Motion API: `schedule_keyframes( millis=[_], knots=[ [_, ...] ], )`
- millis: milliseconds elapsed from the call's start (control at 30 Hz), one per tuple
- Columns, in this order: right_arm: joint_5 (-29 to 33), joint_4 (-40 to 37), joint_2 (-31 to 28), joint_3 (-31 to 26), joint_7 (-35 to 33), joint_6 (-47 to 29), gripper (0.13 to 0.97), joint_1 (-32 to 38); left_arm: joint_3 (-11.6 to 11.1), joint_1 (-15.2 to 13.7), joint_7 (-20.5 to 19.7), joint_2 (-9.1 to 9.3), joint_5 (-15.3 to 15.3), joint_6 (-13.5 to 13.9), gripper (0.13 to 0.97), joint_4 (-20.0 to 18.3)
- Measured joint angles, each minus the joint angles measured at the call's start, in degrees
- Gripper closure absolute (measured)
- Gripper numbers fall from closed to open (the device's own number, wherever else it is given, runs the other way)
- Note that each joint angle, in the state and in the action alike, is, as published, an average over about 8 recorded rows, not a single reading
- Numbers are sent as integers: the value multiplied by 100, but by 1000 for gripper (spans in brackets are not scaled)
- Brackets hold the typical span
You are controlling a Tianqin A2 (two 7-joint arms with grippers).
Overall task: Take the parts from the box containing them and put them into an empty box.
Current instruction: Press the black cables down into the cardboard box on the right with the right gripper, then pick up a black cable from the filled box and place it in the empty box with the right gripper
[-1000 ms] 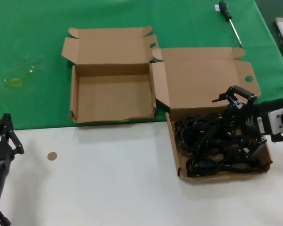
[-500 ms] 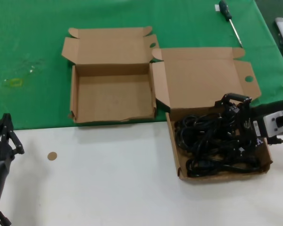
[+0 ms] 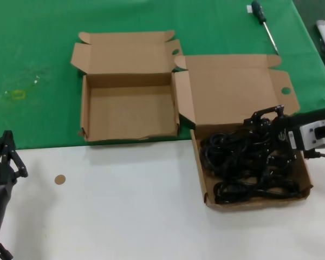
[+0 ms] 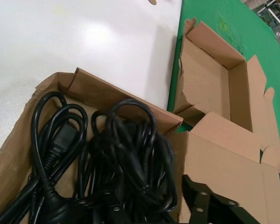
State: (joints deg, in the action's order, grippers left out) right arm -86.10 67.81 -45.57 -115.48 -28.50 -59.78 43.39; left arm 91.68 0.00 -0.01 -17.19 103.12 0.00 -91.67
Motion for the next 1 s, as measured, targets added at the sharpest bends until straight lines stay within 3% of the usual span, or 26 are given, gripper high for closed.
schedule_keyframes(
  millis=[133, 400, 700, 1000],
  knots=[
    [17, -55, 23, 12, -3, -7, 546, 36, 0, 0, 0, 0, 0, 0, 945, 0],
    [41, -119, 18, 29, 30, -64, 749, 80, 0, 0, 0, 0, 0, 0, 945, 0],
    [38, 51, -106, 55, 234, -203, 881, 59, 0, 0, 0, 0, 0, 0, 945, 0],
    [13, 351, -214, 122, 646, -343, 935, 152, 0, 0, 0, 0, 0, 0, 945, 0]
  ],
)
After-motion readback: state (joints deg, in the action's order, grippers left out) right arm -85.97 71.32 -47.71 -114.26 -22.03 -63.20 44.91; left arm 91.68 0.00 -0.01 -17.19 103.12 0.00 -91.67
